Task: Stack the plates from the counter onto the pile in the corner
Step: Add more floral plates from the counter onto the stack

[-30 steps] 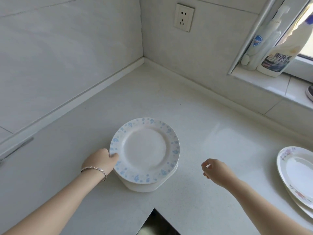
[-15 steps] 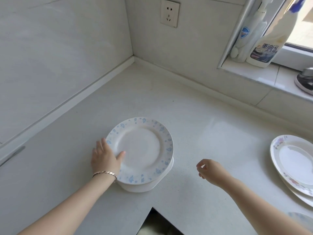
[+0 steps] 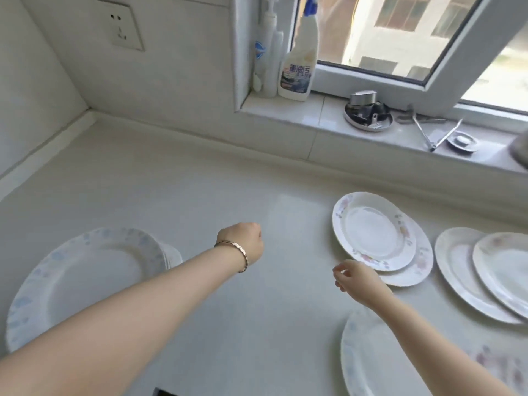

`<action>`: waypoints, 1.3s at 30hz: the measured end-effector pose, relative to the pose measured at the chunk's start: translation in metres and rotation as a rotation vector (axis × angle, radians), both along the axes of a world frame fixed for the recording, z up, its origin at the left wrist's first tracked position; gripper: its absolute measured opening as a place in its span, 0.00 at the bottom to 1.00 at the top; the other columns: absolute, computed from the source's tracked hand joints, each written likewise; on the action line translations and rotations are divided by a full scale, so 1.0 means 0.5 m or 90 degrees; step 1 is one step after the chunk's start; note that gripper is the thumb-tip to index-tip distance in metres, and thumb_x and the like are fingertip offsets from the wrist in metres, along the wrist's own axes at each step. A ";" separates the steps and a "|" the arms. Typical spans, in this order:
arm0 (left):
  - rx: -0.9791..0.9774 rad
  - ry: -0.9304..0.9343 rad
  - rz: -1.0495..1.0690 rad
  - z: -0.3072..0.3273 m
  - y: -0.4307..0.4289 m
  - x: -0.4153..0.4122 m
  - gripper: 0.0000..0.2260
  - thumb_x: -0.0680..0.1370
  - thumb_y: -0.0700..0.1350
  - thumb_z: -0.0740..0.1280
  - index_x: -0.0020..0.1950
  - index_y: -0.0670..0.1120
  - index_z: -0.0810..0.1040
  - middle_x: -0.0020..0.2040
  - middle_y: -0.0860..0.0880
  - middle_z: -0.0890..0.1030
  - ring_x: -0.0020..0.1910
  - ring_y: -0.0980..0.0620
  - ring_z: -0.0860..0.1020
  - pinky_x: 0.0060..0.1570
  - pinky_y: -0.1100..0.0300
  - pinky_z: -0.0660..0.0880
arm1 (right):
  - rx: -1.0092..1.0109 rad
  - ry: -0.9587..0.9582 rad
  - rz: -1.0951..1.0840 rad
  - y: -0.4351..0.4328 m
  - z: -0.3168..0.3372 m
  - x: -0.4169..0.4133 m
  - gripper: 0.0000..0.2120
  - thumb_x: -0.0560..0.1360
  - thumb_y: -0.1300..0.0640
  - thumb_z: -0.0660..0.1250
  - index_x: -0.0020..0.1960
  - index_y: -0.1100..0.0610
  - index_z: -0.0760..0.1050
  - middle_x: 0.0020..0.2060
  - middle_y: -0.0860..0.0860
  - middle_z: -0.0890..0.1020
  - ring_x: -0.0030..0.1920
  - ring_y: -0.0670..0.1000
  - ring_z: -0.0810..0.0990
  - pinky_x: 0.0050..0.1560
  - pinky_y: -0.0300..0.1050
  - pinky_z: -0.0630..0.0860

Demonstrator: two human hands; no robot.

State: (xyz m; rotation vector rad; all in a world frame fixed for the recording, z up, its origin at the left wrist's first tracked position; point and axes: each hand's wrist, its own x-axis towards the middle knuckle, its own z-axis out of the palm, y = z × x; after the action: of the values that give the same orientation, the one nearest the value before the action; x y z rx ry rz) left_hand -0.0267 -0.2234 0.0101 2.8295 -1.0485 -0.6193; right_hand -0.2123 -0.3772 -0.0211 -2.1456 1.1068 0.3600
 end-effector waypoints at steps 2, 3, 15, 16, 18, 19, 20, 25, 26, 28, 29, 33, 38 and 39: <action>0.036 0.003 -0.005 -0.019 -0.049 -0.012 0.13 0.77 0.40 0.55 0.57 0.44 0.76 0.56 0.45 0.81 0.47 0.43 0.76 0.42 0.60 0.65 | -0.016 -0.003 -0.045 -0.063 -0.001 -0.035 0.07 0.75 0.58 0.59 0.43 0.51 0.76 0.37 0.49 0.80 0.42 0.52 0.79 0.43 0.44 0.75; 0.048 0.006 -0.004 -0.027 -0.070 -0.019 0.13 0.77 0.40 0.55 0.57 0.44 0.76 0.57 0.45 0.80 0.48 0.43 0.76 0.43 0.60 0.65 | -0.022 -0.004 -0.071 -0.094 -0.005 -0.049 0.08 0.75 0.57 0.59 0.47 0.53 0.77 0.40 0.51 0.81 0.43 0.53 0.79 0.41 0.43 0.74; 0.118 0.024 0.070 -0.098 -0.150 -0.068 0.08 0.77 0.41 0.55 0.47 0.49 0.73 0.47 0.48 0.78 0.43 0.47 0.72 0.41 0.61 0.66 | 0.178 -0.083 -0.578 -0.295 -0.089 -0.069 0.24 0.76 0.57 0.64 0.67 0.69 0.64 0.39 0.58 0.77 0.45 0.58 0.75 0.50 0.51 0.75; 0.117 0.023 0.081 -0.098 -0.149 -0.067 0.09 0.77 0.42 0.55 0.48 0.49 0.73 0.49 0.48 0.79 0.43 0.47 0.72 0.42 0.61 0.66 | 0.196 -0.100 -0.594 -0.297 -0.093 -0.068 0.23 0.75 0.57 0.65 0.65 0.68 0.67 0.41 0.59 0.78 0.44 0.57 0.75 0.53 0.51 0.76; 0.111 0.023 0.103 -0.098 -0.141 -0.062 0.11 0.77 0.42 0.55 0.52 0.48 0.76 0.53 0.49 0.80 0.43 0.47 0.73 0.42 0.61 0.67 | 0.242 -0.139 -0.634 -0.300 -0.101 -0.068 0.23 0.73 0.57 0.68 0.64 0.67 0.70 0.53 0.62 0.80 0.47 0.59 0.78 0.58 0.55 0.76; 0.106 0.025 0.113 -0.098 -0.135 -0.060 0.11 0.77 0.42 0.55 0.53 0.48 0.76 0.53 0.49 0.81 0.44 0.47 0.73 0.42 0.61 0.67 | 0.273 -0.166 -0.666 -0.299 -0.104 -0.070 0.23 0.73 0.58 0.69 0.65 0.66 0.70 0.57 0.62 0.79 0.52 0.61 0.79 0.59 0.57 0.76; 0.102 0.025 0.121 -0.097 -0.127 -0.058 0.12 0.77 0.42 0.55 0.53 0.47 0.76 0.53 0.48 0.81 0.44 0.47 0.74 0.41 0.61 0.67 | 0.294 -0.194 -0.696 -0.296 -0.107 -0.072 0.23 0.73 0.59 0.69 0.65 0.65 0.70 0.59 0.61 0.78 0.56 0.61 0.79 0.59 0.58 0.76; 0.085 0.008 0.140 -0.072 -0.068 -0.047 0.09 0.77 0.42 0.55 0.47 0.49 0.74 0.47 0.48 0.79 0.44 0.46 0.74 0.41 0.61 0.67 | 0.307 -0.360 -0.757 -0.262 -0.093 -0.082 0.17 0.74 0.67 0.67 0.62 0.64 0.72 0.60 0.59 0.78 0.58 0.59 0.78 0.55 0.49 0.76; 0.078 0.000 0.144 -0.063 -0.052 -0.042 0.09 0.77 0.42 0.55 0.47 0.49 0.74 0.47 0.48 0.79 0.43 0.46 0.73 0.41 0.61 0.67 | 0.319 -0.387 -0.757 -0.248 -0.083 -0.081 0.17 0.73 0.68 0.66 0.62 0.64 0.72 0.60 0.59 0.78 0.56 0.59 0.78 0.52 0.47 0.76; 0.060 -0.016 0.154 -0.046 -0.014 -0.030 0.11 0.77 0.42 0.55 0.51 0.48 0.76 0.50 0.48 0.81 0.43 0.47 0.73 0.42 0.61 0.67 | 0.344 -0.419 -0.730 -0.217 -0.060 -0.076 0.17 0.73 0.68 0.66 0.61 0.65 0.72 0.58 0.59 0.79 0.51 0.56 0.79 0.44 0.44 0.81; 0.053 -0.022 0.158 -0.035 0.007 -0.024 0.12 0.77 0.42 0.55 0.53 0.47 0.77 0.52 0.48 0.81 0.44 0.46 0.73 0.42 0.61 0.67 | 0.357 -0.429 -0.711 -0.199 -0.049 -0.069 0.16 0.73 0.68 0.66 0.61 0.64 0.72 0.57 0.59 0.79 0.48 0.55 0.79 0.38 0.41 0.83; 0.015 -0.051 0.188 0.015 0.116 0.013 0.11 0.77 0.43 0.57 0.54 0.46 0.77 0.55 0.46 0.81 0.52 0.44 0.78 0.46 0.59 0.71 | 0.452 -0.458 -0.594 -0.099 0.009 -0.006 0.14 0.73 0.68 0.65 0.59 0.61 0.73 0.46 0.56 0.81 0.41 0.52 0.80 0.31 0.36 0.81; -0.026 -0.103 0.272 0.077 0.308 0.075 0.10 0.77 0.43 0.57 0.51 0.46 0.78 0.52 0.45 0.82 0.49 0.44 0.78 0.42 0.60 0.68 | 0.523 -0.435 -0.395 0.073 0.078 0.121 0.11 0.73 0.67 0.65 0.55 0.60 0.74 0.41 0.55 0.81 0.39 0.53 0.80 0.28 0.35 0.79; -0.030 -0.115 0.290 0.083 0.351 0.084 0.10 0.77 0.43 0.57 0.50 0.47 0.78 0.52 0.45 0.82 0.47 0.44 0.77 0.42 0.60 0.68 | 0.526 -0.421 -0.363 0.111 0.084 0.145 0.10 0.73 0.67 0.65 0.53 0.60 0.74 0.40 0.55 0.80 0.37 0.53 0.81 0.28 0.35 0.79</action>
State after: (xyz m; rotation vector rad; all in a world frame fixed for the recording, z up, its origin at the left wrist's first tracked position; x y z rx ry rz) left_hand 0.0153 -0.0477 0.0516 2.9698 -0.3930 -0.2947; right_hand -0.1400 -0.3217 0.0211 -1.0322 0.8923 -0.1494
